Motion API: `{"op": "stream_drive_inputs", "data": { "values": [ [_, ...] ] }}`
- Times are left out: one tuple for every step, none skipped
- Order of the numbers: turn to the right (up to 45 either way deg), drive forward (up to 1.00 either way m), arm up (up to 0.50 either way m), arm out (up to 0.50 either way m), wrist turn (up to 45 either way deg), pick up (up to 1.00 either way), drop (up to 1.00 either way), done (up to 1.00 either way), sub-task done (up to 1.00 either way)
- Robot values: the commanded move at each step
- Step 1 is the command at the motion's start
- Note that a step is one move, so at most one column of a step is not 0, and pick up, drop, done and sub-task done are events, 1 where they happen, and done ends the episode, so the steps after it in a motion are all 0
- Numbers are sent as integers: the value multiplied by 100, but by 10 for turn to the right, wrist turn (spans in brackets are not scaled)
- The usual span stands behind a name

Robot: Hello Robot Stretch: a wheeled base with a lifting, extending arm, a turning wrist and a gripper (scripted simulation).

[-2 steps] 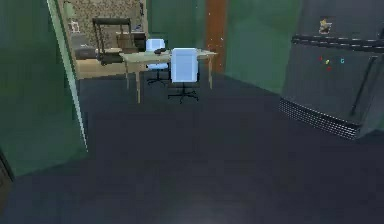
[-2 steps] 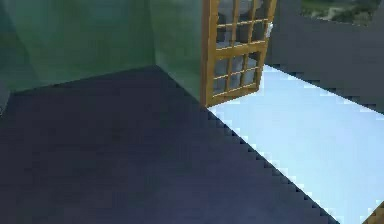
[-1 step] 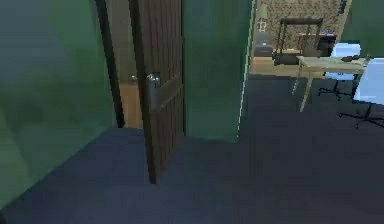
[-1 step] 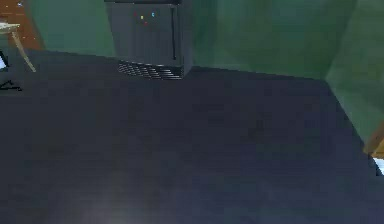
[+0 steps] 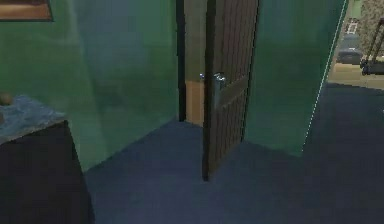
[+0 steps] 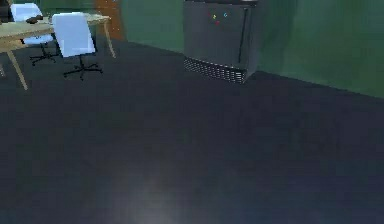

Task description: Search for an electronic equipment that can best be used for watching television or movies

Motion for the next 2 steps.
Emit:
{"op": "stream_drive_inputs", "data": {
  "values": [
    [0,15,0,0,0,0,0,0,0],
    [-150,0,0,0,0,0,0,0,0]
  ]
}}
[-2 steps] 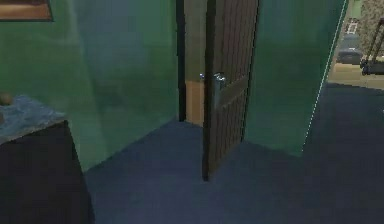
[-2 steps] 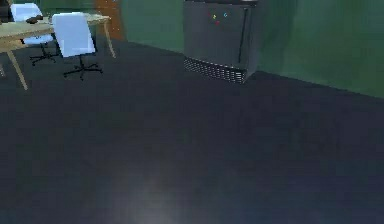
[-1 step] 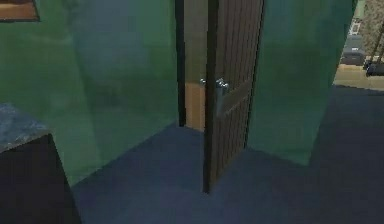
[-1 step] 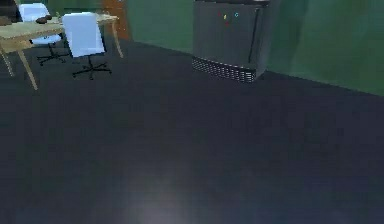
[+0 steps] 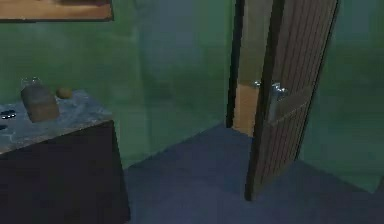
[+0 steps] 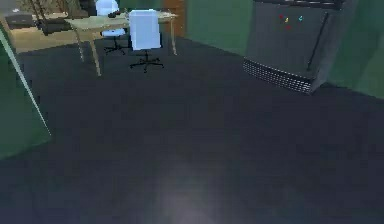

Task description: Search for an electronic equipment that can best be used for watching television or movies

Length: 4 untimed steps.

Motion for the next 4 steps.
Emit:
{"op": "stream_drive_inputs", "data": {
  "values": [
    [0,100,0,0,0,0,0,0,0],
    [0,25,0,0,0,0,0,0,0],
    [390,0,0,0,0,0,0,0,0],
    [0,20,0,0,0,0,0,0,0]
  ]
}}
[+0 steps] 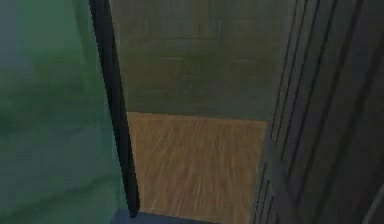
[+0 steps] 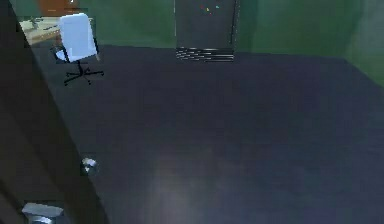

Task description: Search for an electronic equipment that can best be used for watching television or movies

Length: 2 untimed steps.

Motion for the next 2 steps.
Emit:
{"op": "stream_drive_inputs", "data": {
  "values": [
    [120,0,0,0,0,0,0,0,0],
    [0,5,0,0,0,0,0,0,0]
  ]
}}
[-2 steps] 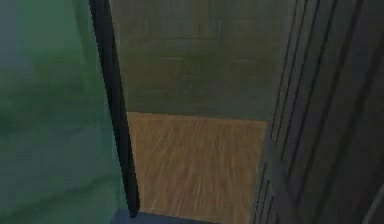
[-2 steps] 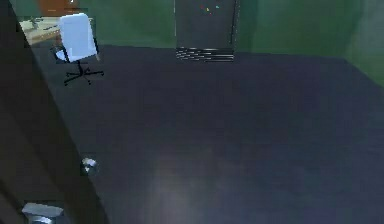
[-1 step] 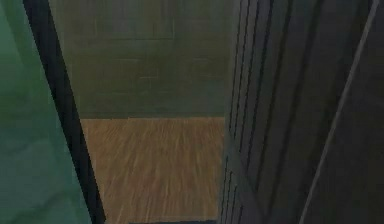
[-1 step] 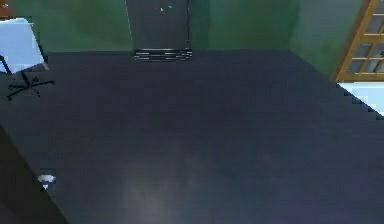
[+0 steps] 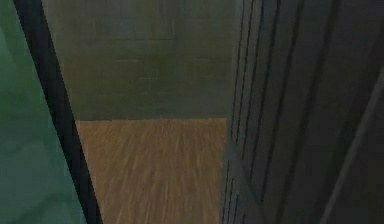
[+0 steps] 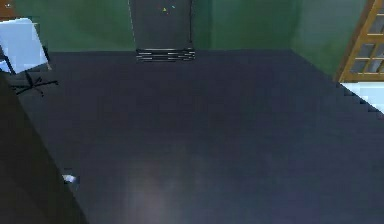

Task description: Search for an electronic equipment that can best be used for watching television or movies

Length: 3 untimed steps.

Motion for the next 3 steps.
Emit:
{"op": "stream_drive_inputs", "data": {
  "values": [
    [-120,0,0,0,0,0,0,0,0],
    [0,100,0,0,0,0,0,0,0],
    [-30,0,0,0,0,0,0,0,0]
  ]
}}
